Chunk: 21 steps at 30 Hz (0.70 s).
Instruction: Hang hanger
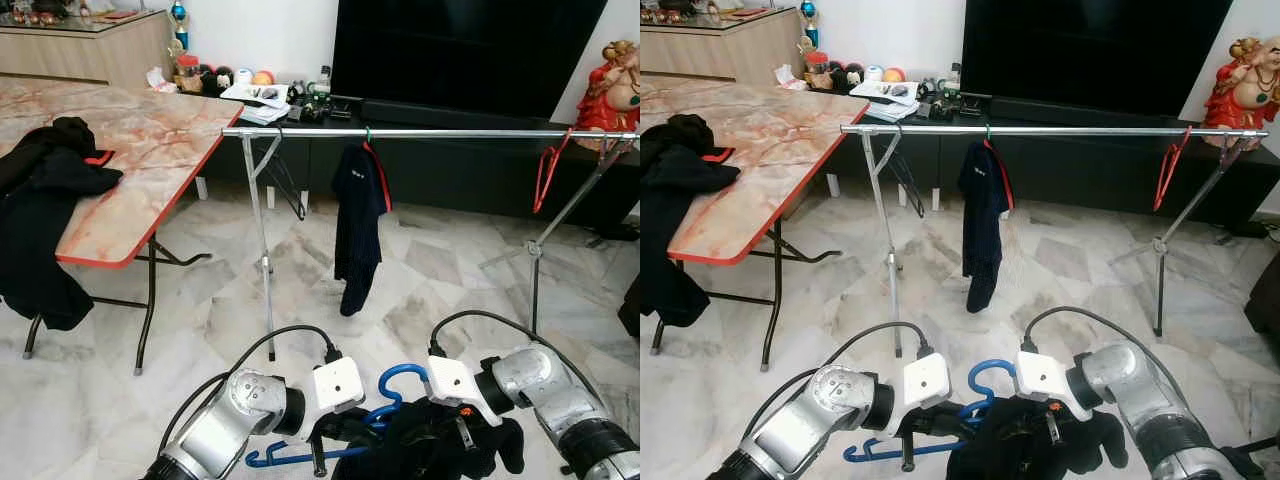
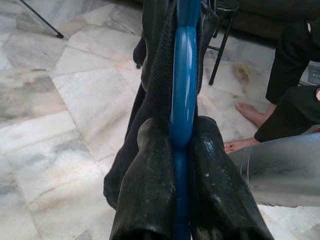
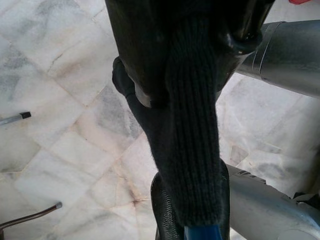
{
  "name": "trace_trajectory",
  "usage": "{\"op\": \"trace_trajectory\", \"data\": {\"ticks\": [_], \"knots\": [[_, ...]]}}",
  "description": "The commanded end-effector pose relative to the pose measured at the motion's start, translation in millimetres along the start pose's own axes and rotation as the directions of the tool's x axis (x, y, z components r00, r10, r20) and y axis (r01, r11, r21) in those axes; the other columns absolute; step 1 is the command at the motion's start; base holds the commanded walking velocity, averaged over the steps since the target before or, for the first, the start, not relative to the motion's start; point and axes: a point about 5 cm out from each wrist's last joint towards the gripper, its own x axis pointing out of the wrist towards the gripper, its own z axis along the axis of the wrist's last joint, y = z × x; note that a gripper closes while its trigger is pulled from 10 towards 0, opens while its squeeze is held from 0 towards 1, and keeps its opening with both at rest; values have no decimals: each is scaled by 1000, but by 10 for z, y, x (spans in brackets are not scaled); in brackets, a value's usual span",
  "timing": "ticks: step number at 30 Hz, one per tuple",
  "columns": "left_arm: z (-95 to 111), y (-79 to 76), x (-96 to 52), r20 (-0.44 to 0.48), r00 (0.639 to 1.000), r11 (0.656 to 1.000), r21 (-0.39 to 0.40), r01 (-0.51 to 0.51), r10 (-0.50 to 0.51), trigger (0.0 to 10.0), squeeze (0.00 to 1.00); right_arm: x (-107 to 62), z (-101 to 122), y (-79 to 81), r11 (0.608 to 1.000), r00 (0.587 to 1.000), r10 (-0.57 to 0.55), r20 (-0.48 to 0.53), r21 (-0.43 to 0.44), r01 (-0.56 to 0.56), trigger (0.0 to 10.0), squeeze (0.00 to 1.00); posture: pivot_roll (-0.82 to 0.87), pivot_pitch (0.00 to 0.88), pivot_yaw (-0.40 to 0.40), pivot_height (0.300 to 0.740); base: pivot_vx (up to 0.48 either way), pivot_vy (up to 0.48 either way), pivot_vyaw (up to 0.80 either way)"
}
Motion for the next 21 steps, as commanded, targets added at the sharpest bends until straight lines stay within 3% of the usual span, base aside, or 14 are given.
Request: {"op": "trace_trajectory", "data": {"ticks": [1,2,7,17,19,20,21], "knots": [[265,44,0,91,996,999,53,-8,3,10000,0,76,51,20,999,999,40,18,-26,-40,0,0,54,0,-104,740,0,0,0],[258,46,-7,89,996,999,52,-7,2,10000,1000,76,55,19,999,999,39,18,-27,-39,0,0,53,0,-104,740,0,0,0],[220,53,-66,70,998,999,49,-8,4,10000,1000,73,53,5,999,1000,23,11,-23,-23,0,0,54,0,-101,740,0,0,0],[51,128,-451,-12,995,995,24,-97,97,10000,1000,10,-5,-54,997,996,-81,-21,-10,81,0,0,66,0,-104,740,0,0,0],[51,128,-451,-12,995,995,24,-97,97,10000,1000,10,-5,-54,997,996,-81,-21,-10,81,0,0,66,0,-104,740,0,0,0],[33,144,-513,-19,993,993,18,-119,119,10000,1000,-7,-6,-84,993,992,-121,-23,-5,121,0,0,67,0,-103,740,0,0,0],[-23,181,-669,-33,982,982,0,-188,188,10000,1000,-68,-39,-183,965,963,-262,-69,6,263,0,0,69,0,-105,740,0,0,0]]}}
